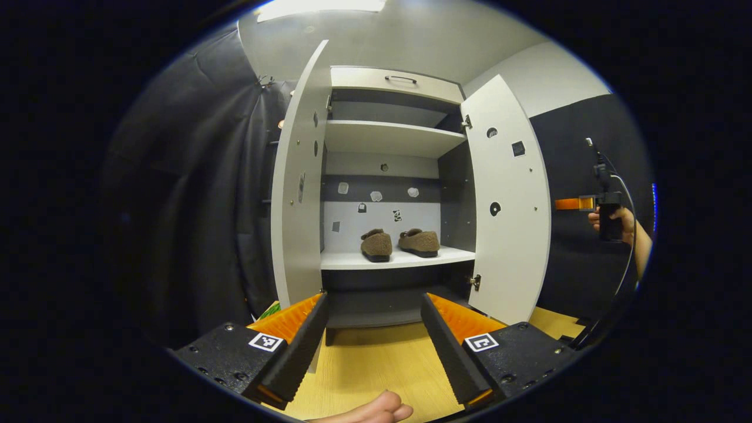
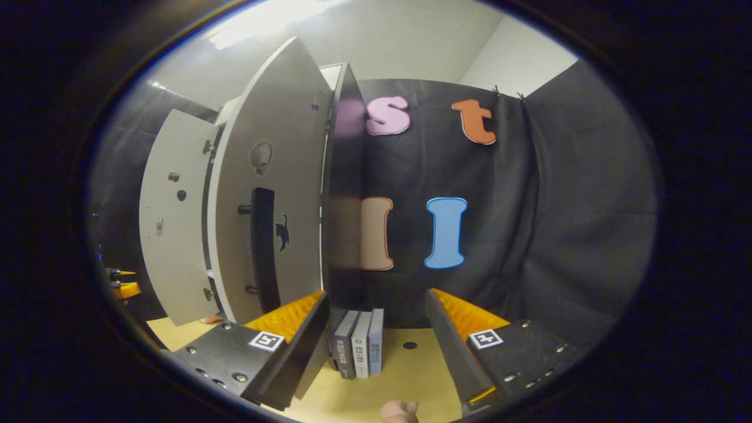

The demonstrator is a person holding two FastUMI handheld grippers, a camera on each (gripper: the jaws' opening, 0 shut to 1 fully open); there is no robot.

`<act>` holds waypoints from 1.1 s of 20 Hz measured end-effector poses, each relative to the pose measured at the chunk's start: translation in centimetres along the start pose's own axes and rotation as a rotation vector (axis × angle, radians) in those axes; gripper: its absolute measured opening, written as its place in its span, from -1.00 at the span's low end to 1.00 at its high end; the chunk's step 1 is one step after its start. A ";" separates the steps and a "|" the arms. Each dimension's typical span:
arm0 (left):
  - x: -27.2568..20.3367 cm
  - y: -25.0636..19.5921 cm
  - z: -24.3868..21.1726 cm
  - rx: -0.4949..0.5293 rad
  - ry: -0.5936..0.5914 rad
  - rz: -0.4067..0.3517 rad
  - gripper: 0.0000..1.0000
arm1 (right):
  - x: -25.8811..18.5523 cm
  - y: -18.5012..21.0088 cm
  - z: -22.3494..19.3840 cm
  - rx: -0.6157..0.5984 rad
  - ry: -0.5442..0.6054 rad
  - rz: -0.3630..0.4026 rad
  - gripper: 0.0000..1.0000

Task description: Grab one shoe with the right hand and put it into the shoe cabinet, grab the other shoe with the left hand and put it into the shoe cabinet; then close the right door with the right hand and the left door with the left hand.

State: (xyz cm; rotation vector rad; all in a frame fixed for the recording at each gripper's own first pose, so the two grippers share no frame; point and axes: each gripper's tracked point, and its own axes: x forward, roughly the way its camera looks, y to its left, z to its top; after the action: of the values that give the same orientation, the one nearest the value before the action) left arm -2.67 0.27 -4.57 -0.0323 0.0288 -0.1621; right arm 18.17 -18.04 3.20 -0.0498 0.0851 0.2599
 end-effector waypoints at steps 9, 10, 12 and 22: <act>-0.5 1.3 -0.9 -0.007 0.012 0.010 0.93 | 2.6 5.4 0.2 -0.027 0.024 0.043 0.84; -1.0 1.2 -1.2 -0.002 0.010 0.013 0.93 | 2.8 5.9 0.4 -0.032 0.022 0.045 0.85; -1.6 1.0 -1.1 -0.002 0.002 0.012 0.93 | 2.7 6.9 0.5 -0.047 0.017 0.054 0.85; -2.1 2.5 -1.8 -0.010 0.014 0.050 0.93 | 3.8 9.8 -0.2 0.024 0.019 -0.026 0.85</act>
State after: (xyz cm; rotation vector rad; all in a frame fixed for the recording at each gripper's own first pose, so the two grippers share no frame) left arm -4.44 3.05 -6.45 -0.0403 0.0446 -0.1118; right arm 19.24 -7.61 2.28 -0.0292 0.1061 0.2323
